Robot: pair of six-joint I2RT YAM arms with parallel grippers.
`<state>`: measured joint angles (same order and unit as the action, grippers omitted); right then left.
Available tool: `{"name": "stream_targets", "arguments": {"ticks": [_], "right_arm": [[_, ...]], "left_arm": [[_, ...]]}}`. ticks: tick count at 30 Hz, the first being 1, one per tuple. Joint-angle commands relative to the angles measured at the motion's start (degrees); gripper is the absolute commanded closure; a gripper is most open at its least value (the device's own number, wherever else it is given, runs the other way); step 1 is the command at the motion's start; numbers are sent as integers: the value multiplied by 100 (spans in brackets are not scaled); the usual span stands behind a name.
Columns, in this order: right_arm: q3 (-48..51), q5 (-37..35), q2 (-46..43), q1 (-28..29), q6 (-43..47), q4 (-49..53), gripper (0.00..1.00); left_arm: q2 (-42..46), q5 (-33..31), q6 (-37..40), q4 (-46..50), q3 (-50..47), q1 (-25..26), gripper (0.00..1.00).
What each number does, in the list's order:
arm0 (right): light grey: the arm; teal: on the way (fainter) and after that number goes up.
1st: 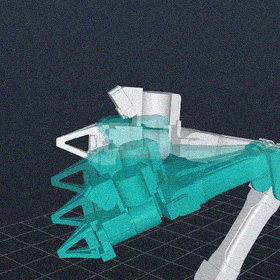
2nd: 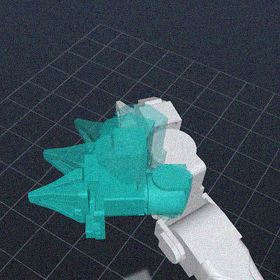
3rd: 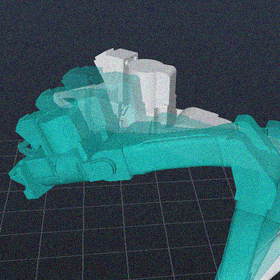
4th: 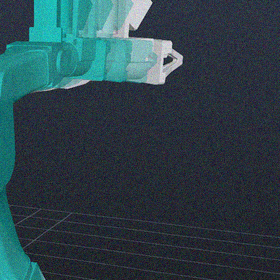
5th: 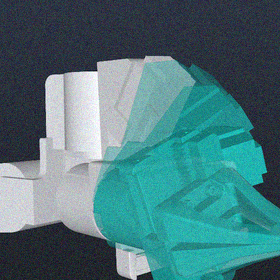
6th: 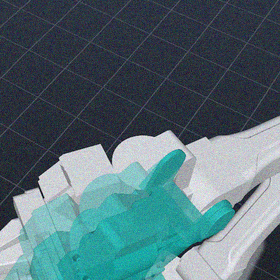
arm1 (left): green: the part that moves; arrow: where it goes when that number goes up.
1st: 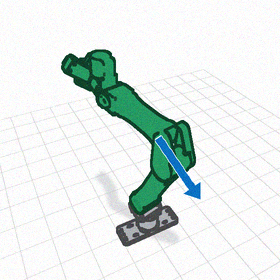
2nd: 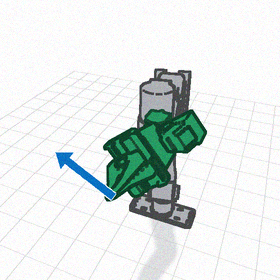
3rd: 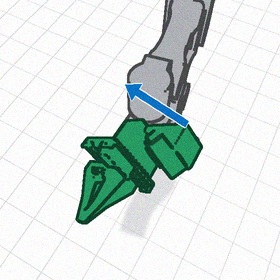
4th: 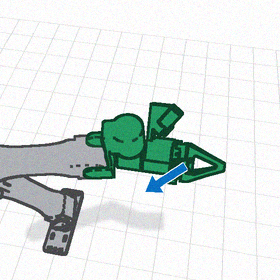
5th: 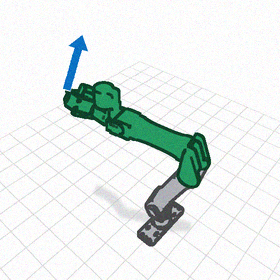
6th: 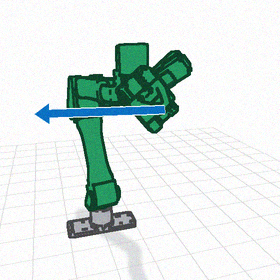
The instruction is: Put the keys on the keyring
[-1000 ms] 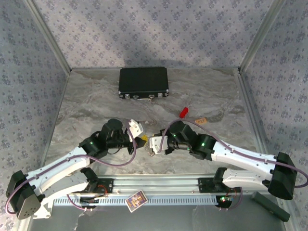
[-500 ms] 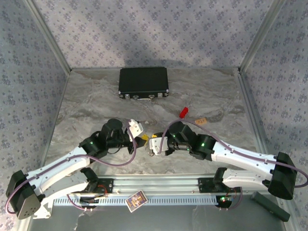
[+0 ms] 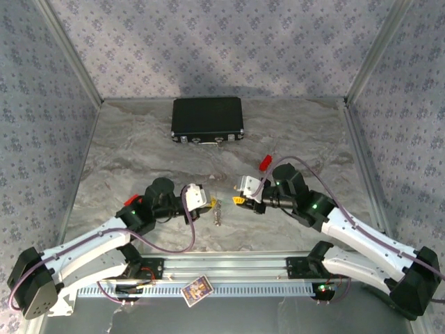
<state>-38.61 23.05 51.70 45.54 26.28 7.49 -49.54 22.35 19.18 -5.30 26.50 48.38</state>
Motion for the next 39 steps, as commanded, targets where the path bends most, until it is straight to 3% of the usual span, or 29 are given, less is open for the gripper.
{"name": "stream_targets", "arguments": {"ticks": [1, 6, 9, 17, 29, 34, 39], "right_arm": [[176, 1007, 67, -41, -817, -838, 73], [208, 1333, 469, 7, -950, -1134, 74], [251, 1225, 594, 72, -902, -1244, 71], [282, 1103, 927, 183, -770, -1338, 72], [280, 1113, 1111, 205, -777, -1586, 87], [157, 1152, 1090, 210, -599, -1381, 100], [-113, 849, 916, 211, -170, -589, 100]], "left_arm": [[113, 339, 569, -597, 13, 13, 100], [142, 483, 495, -690, -35, 11, 100], [138, 521, 423, -701, -40, 5, 100], [165, 586, 227, -779, -79, 7, 100], [148, 736, 41, -1034, -131, 8, 100], [122, 681, -52, -1025, -120, 6, 100], [155, 236, -101, -489, -16, 12, 82]]}}
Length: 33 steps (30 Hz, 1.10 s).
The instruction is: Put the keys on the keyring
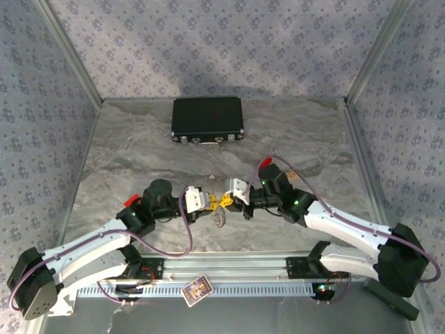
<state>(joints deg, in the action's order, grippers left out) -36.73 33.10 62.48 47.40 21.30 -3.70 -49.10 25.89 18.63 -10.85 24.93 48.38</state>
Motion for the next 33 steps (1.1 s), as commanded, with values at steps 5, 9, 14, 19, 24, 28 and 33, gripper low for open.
{"name": "stream_targets", "arguments": {"ticks": [5, 9, 14, 19, 24, 28, 33], "right_arm": [[-879, -652, -41, 83, 885, 1815, 100], [-1266, -859, 134, 142, 1135, 2378, 100], [-1645, -1018, 349, 308, 1345, 2778, 100], [-1858, -1139, 515, 462, 1465, 2884, 100], [-1908, -1069, 546, 515, 1460, 2727, 100], [-1917, -996, 551, 534, 1438, 2698, 100], [-1800, -728, 432, 422, 1279, 2602, 95]], "left_arm": [[127, -339, 43, 715, 344, 12, 82], [114, -295, 53, 765, 399, 8, 83], [37, -130, 19, 686, 478, 9, 82], [-55, 17, -67, 537, 521, 13, 82], [-156, 112, -93, 529, 525, 22, 83], [-197, 109, -79, 593, 522, 21, 93], [-175, 94, -85, 590, 518, 22, 100]]}}
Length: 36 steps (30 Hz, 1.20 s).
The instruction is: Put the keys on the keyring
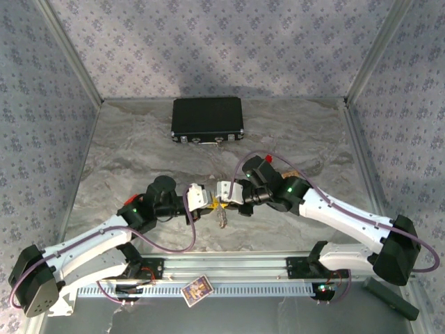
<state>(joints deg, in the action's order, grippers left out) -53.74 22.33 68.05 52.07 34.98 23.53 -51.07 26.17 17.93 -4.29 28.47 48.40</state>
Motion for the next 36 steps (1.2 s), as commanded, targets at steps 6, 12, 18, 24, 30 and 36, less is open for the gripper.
{"name": "stream_targets", "arguments": {"ticks": [6, 12, 18, 24, 30, 36], "right_arm": [[725, 1333, -571, -765, -768, -923, 71], [1084, 1775, -566, -800, -1294, -1627, 71], [1105, 1719, -417, -758, -1340, -1726, 72], [1060, 1328, -361, -755, -1135, -1314, 72], [966, 1362, -274, -724, -1092, -1206, 81], [883, 1296, -255, -716, -968, -987, 93]], "left_arm": [[257, 91, -477, -1260, -406, 15, 100], [300, 133, -857, -2219, -846, 16, 100], [335, 221, -877, -2225, -904, 19, 100], [356, 234, -862, -2181, -917, 19, 100], [357, 249, -832, -2154, -914, 19, 100], [409, 240, -779, -2094, -927, 20, 100]]}}
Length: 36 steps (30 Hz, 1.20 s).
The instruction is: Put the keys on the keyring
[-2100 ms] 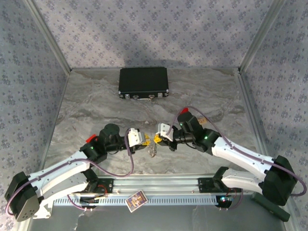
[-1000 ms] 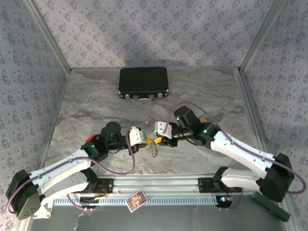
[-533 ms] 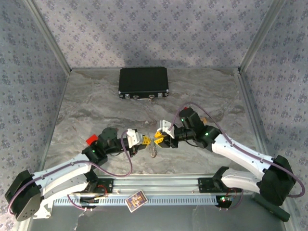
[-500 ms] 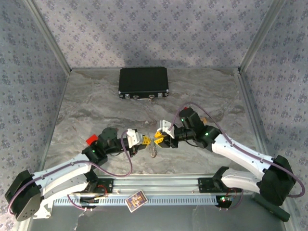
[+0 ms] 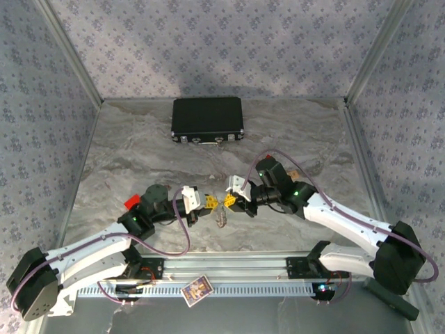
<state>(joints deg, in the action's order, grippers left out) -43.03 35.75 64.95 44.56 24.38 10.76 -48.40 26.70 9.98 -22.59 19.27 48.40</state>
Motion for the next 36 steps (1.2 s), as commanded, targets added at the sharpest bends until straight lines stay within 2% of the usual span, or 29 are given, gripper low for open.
{"name": "stream_targets", "arguments": {"ticks": [1, 8, 11, 12, 15, 16, 20, 26, 32, 35, 36], "right_arm": [[-200, -73, 75, 39, 114, 316, 95], [-273, -211, 448, 84, 156, 355, 99], [-347, -208, 502, 166, 196, 505, 98], [-333, -207, 439, 184, 207, 525, 96], [-222, -270, 197, 187, 163, 433, 74], [-168, -275, 116, 193, 147, 373, 71], [-16, -130, -13, 195, 87, 127, 68], [-19, -46, 140, 240, 5, -30, 77], [-48, -62, 198, 278, 10, -122, 81], [-115, -112, 181, 304, -3, -128, 100], [-146, -112, 148, 315, 17, -66, 100]], "left_arm": [[154, 182, 23, -259, -11, 20, 100], [105, 353, 43, -202, 48, 19, 100], [44, 122, 263, 114, 176, 141, 100], [36, 48, 372, 180, 183, 209, 100], [-7, -72, 491, 134, 148, 301, 100], [-27, -85, 496, 121, 143, 306, 100], [-82, -77, 440, -13, 110, 311, 100], [-13, -77, 353, -74, 81, 319, 100], [16, -105, 330, -224, 34, 321, 100], [4, -117, 326, -238, 42, 319, 100], [13, -151, 326, -195, 61, 321, 100]]}}
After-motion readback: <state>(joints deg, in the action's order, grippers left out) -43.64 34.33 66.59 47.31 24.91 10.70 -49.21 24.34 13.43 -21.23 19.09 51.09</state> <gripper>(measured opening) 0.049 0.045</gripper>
